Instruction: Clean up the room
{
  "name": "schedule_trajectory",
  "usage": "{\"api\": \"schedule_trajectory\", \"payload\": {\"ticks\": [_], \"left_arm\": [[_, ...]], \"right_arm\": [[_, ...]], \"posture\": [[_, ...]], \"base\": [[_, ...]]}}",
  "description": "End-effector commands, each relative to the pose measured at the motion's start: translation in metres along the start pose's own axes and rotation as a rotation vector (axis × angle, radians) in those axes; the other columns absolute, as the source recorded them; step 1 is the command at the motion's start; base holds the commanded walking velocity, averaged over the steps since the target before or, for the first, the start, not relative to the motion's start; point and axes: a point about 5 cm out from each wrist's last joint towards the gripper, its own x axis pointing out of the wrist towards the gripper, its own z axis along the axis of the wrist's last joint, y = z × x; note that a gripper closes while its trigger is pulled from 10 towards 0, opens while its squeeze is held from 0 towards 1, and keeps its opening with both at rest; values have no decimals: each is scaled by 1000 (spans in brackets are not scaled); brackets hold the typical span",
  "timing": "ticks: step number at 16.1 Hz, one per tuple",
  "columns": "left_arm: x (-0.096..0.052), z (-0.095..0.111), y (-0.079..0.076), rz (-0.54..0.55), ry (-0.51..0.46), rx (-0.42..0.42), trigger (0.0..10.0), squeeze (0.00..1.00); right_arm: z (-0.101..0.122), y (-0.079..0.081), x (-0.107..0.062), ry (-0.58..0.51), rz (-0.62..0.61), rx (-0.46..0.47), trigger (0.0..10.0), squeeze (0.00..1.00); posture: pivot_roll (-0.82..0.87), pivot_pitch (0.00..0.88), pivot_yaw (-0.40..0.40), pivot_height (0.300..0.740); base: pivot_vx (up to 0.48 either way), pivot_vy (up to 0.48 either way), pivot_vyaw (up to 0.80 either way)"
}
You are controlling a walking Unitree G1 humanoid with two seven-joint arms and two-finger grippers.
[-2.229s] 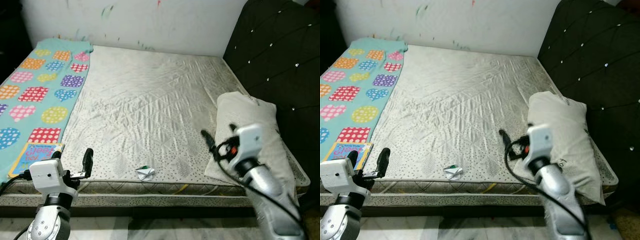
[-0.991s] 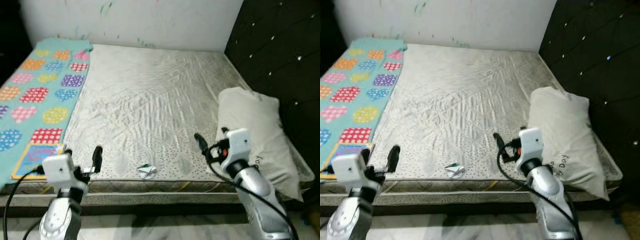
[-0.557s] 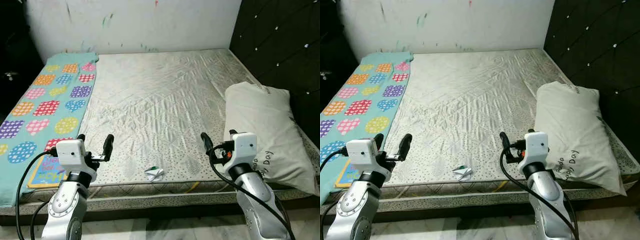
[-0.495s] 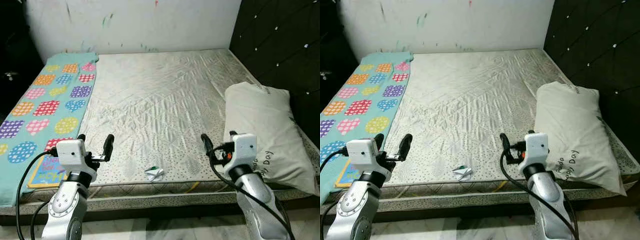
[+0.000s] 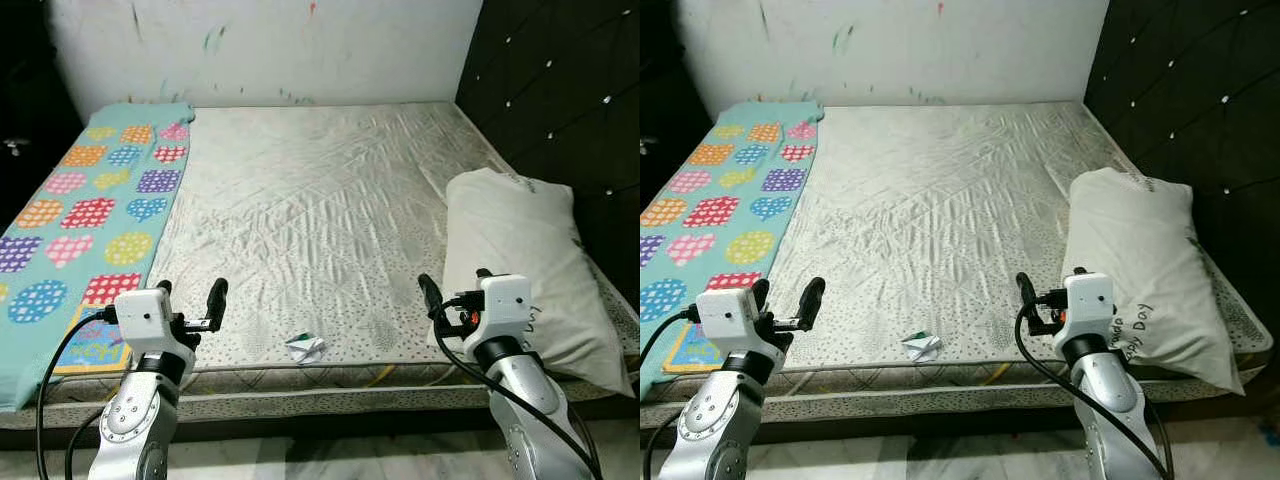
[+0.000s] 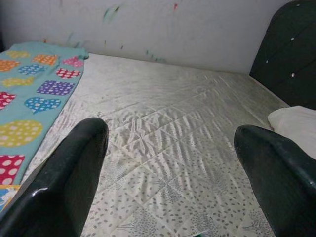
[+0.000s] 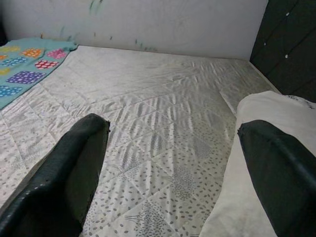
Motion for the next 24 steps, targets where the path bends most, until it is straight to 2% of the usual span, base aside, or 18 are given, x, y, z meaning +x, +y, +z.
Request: {"api": "schedule_trajectory", "payload": {"ticks": [1, 7, 10, 15, 19, 24], "left_arm": [[-1, -1, 4, 11, 4, 8, 10000, 0], [2, -2, 1, -11, 9, 3, 10000, 0], [1, -5, 2, -15, 22, -22, 10000, 0], [1, -2, 2, -9, 10, -16, 10000, 0], [2, 1, -4, -66, -6, -21, 10000, 0], [3, 1, -7, -85, -6, -31, 10000, 0]], "right_arm": [[3, 1, 2, -5, -4, 2, 10000, 0], [4, 0, 3, -6, -9, 3, 10000, 0], [4, -1, 6, -2, -2, -2, 10000, 0], [6, 0, 13, -6, 11, -11, 10000, 0], [6, 3, 14, -6, 21, -13, 10000, 0], [7, 1, 15, -6, 22, -27, 10000, 0]], "posture": [[-84, 0, 7, 740], [-86, 0, 3, 740], [-82, 0, -8, 740], [-74, 7, -17, 740], [-81, 16, -20, 740], [-89, 19, -20, 740]], "base": [[0, 0, 0], [0, 0, 0], [0, 0, 0], [0, 131, 0], [0, 0, 0], [0, 0, 0]]}}
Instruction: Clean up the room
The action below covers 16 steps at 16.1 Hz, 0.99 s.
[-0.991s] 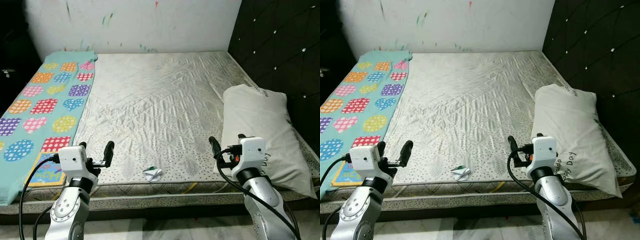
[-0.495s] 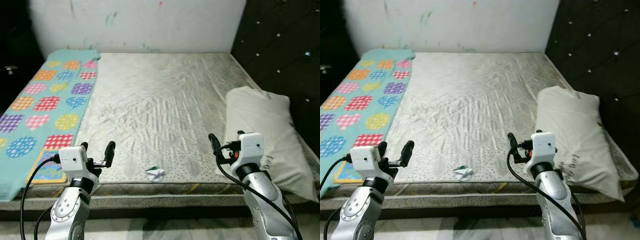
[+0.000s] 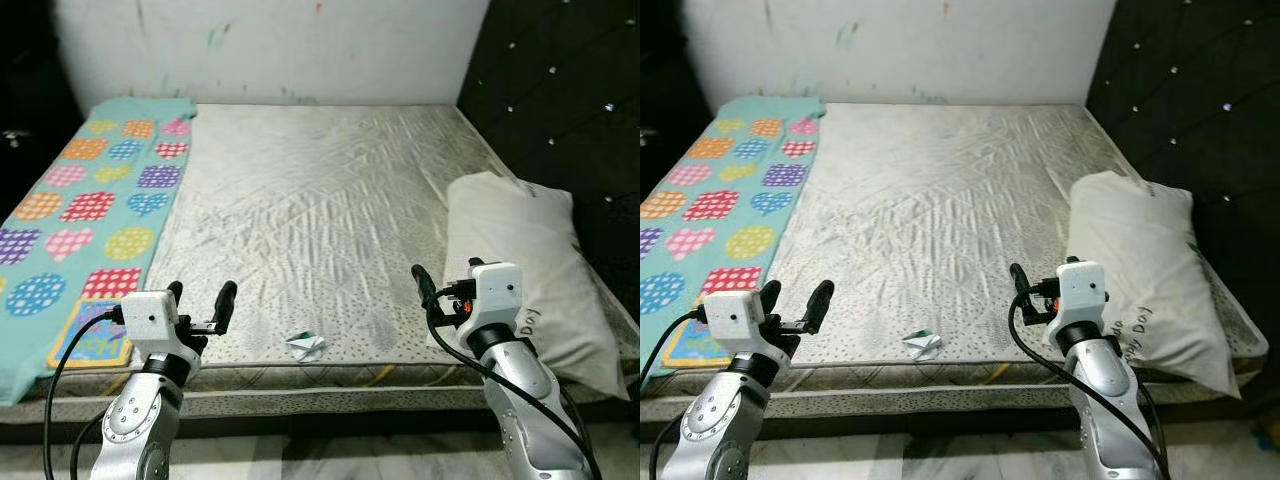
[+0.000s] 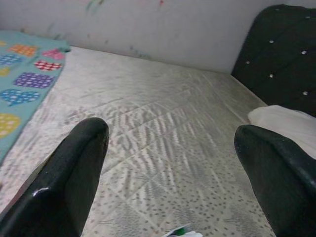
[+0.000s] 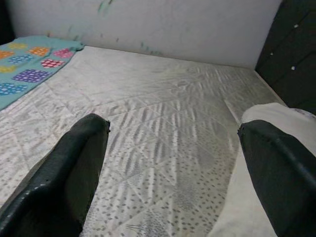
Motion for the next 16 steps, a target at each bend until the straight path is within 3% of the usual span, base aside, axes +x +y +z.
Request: {"api": "schedule_trajectory", "payload": {"ticks": [1, 7, 16], "left_arm": [[3, 4, -1, -8, -15, 6, 10000, 0], [3, 4, -2, -9, -16, 1, 10000, 0], [4, 4, -3, -15, -15, 2, 10000, 0]], "right_arm": [[0, -1, 2, 7, 0, -4, 10000, 0], [0, -1, 3, 8, 10, -13, 10000, 0], [-1, -1, 3, 12, 17, -20, 10000, 0]], "posture": [[-89, 19, -21, 740], [-90, 22, -25, 740], [-89, 25, -26, 740]], "base": [[0, 0, 0], [0, 0, 0], [275, 0, 0]]}}
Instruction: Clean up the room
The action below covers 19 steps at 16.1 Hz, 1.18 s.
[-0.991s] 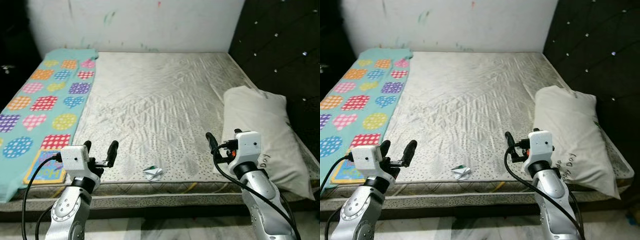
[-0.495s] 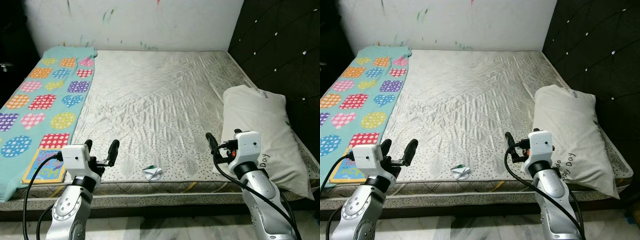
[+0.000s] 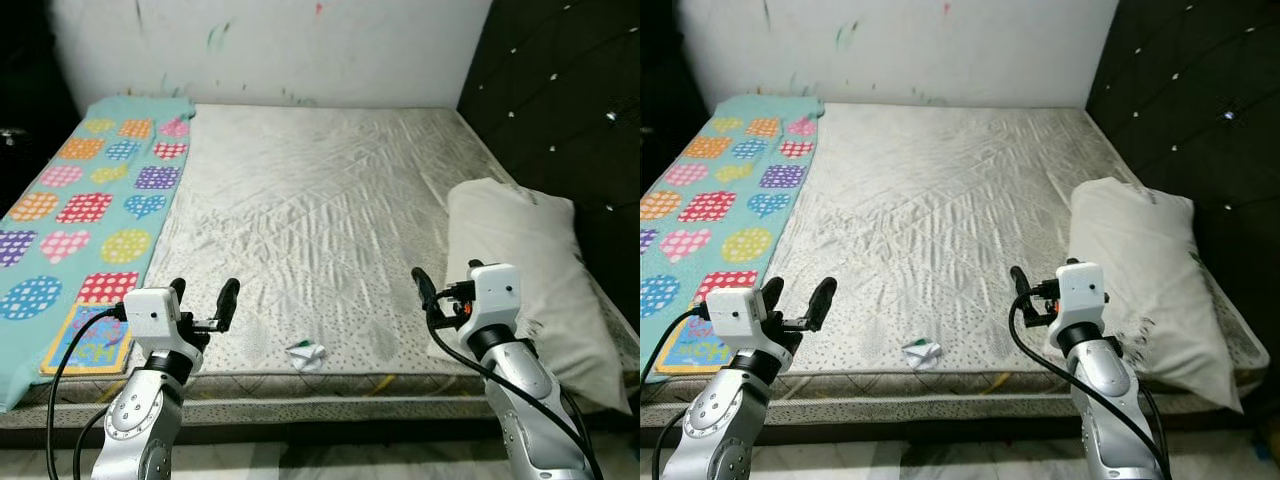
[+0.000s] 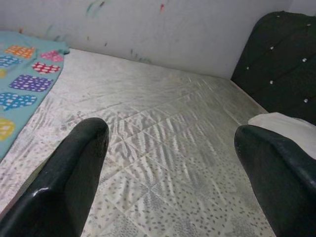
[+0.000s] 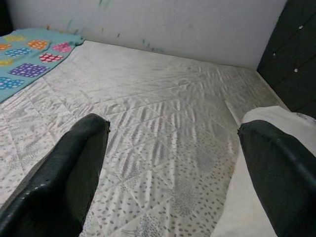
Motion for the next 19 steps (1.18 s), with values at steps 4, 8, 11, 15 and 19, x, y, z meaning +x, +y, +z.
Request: {"api": "schedule_trajectory", "payload": {"ticks": [4, 8, 11, 15, 19], "left_arm": [[2, 3, -1, -8, -7, 8, 10000, 0], [2, 2, -1, -9, -3, 11, 10000, 0], [3, 1, -2, -10, 2, 11, 10000, 0], [3, 0, -2, -6, 4, 8, 10000, 0], [4, 1, -2, -6, 4, 8, 10000, 0]], "right_arm": [[1, 0, 3, 0, 14, -11, 10000, 0], [1, 1, 3, 1, 18, -16, 10000, 0], [1, 1, 3, 2, 20, -18, 10000, 0], [0, 0, 3, 5, 25, -24, 10000, 0], [0, -1, 4, 6, 20, -28, 10000, 0]], "posture": [[-88, 23, -28, 740], [-88, 21, -27, 740], [-89, 16, -25, 740], [-88, 16, -30, 740], [-90, 19, -29, 740]], "base": [[291, 0, 0], [288, 0, 0], [282, 0, 0], [275, 0, 0], [269, 0, 0]]}}
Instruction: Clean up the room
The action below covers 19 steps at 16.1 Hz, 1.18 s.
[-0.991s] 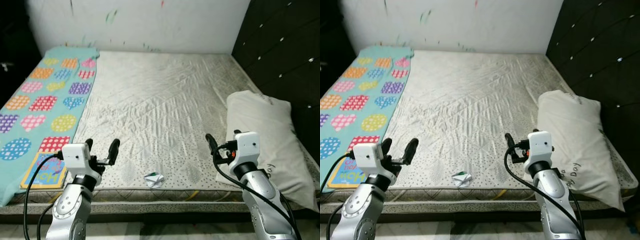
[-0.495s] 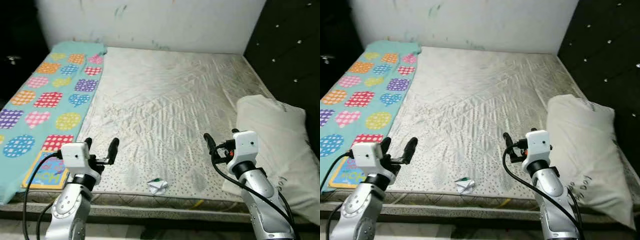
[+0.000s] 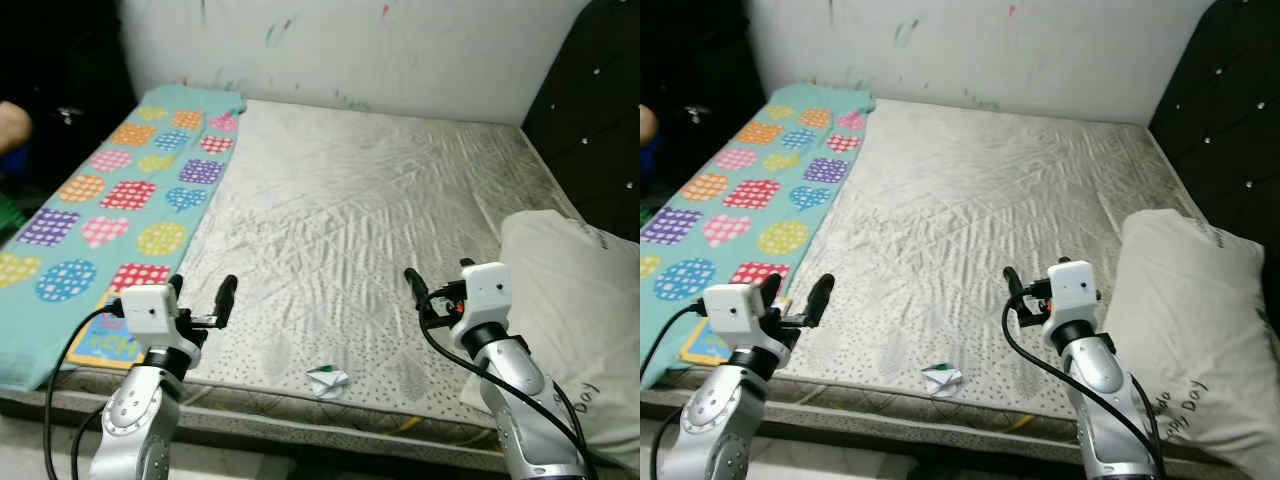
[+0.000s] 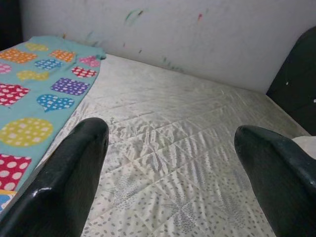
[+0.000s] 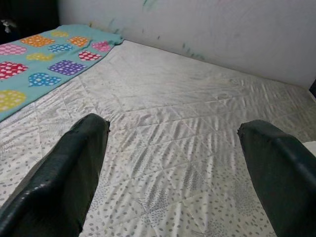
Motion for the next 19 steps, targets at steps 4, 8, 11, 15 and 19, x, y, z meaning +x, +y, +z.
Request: {"api": "schedule_trajectory", "payload": {"ticks": [4, 8, 11, 15, 19], "left_arm": [[3, -1, -1, -4, 10, 4, 10000, 0], [4, -1, 0, -3, 12, 4, 10000, 0], [4, -1, 0, -2, 3, -6, 10000, 0], [5, -1, 1, -1, 5, -4, 10000, 0], [5, 0, 1, 13, -4, -2, 10000, 0]], "right_arm": [[-1, -7, -1, 6, -20, -12, 10000, 0], [-4, -9, 0, 33, -32, -2, 10000, 0], [-4, -9, -1, 23, -36, -7, 10000, 0], [-5, -10, -1, 22, -38, -9, 10000, 0], [-5, -11, -1, 22, -36, -9, 10000, 0]], "posture": [[-92, 19, -29, 740], [-93, 19, -27, 740], [-93, 18, -26, 740], [-93, 18, -27, 740], [-87, 15, -37, 740]], "base": [[298, 0, 0], [280, 0, -511], [0, 0, 0], [0, 0, 0], [0, 0, 0]]}}
